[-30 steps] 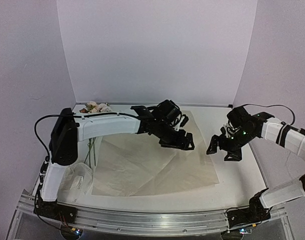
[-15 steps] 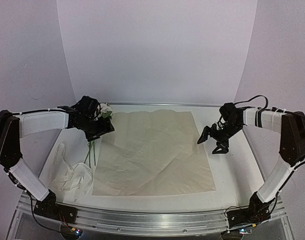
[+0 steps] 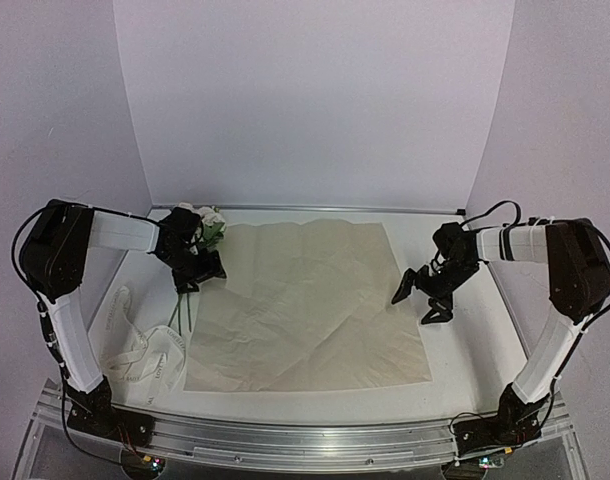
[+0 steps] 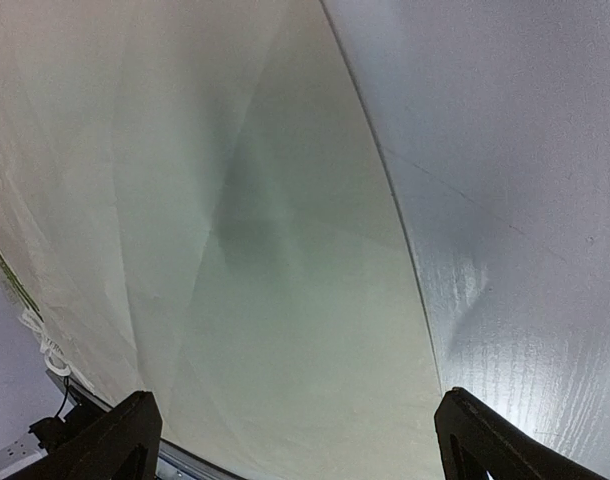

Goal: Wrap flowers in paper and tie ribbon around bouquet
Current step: Rotate the flattened wrapping paper at the center of the board.

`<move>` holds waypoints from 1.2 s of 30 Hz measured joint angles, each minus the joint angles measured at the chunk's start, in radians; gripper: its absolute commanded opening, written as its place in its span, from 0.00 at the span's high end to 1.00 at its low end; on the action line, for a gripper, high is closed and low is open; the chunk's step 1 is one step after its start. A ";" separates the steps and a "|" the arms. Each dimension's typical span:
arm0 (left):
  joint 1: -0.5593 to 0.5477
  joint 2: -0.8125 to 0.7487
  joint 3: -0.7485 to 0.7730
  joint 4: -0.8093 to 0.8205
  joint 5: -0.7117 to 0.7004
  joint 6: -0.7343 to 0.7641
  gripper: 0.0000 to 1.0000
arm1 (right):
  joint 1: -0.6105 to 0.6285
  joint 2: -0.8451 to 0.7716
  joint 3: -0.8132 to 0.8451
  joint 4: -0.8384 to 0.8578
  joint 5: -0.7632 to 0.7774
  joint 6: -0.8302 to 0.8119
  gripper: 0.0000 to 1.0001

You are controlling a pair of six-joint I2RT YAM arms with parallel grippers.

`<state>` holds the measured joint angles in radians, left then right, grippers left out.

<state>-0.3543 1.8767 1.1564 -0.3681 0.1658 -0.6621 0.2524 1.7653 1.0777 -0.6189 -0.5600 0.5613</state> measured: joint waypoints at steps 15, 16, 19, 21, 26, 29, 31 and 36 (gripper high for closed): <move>0.005 0.145 0.157 0.010 0.092 0.035 0.54 | -0.005 -0.021 -0.096 0.062 0.018 0.032 0.14; 0.005 0.153 0.169 0.007 0.098 0.036 0.56 | -0.006 -0.034 -0.114 0.079 0.018 0.040 0.16; 0.005 0.193 0.223 0.001 0.114 0.049 0.60 | -0.007 -0.093 -0.194 0.128 0.020 0.077 0.20; 0.005 0.218 0.262 -0.004 0.124 0.060 0.61 | -0.004 -0.144 -0.255 0.150 0.021 0.102 0.22; 0.005 0.284 0.387 -0.031 0.143 0.092 0.62 | 0.041 -0.266 -0.379 0.168 0.063 0.153 0.25; 0.005 0.336 0.484 -0.047 0.159 0.119 0.62 | 0.096 -0.334 -0.436 0.174 0.106 0.191 0.26; 0.005 0.381 0.559 -0.060 0.176 0.138 0.60 | 0.151 -0.378 -0.470 0.182 0.146 0.234 0.26; 0.005 0.491 0.748 -0.079 0.202 0.170 0.40 | 0.276 -0.421 -0.504 0.228 0.254 0.347 0.25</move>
<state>-0.3496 2.3675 1.9043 -0.4468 0.3675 -0.4916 0.5284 1.3439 0.5734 -0.3910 -0.3056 0.9079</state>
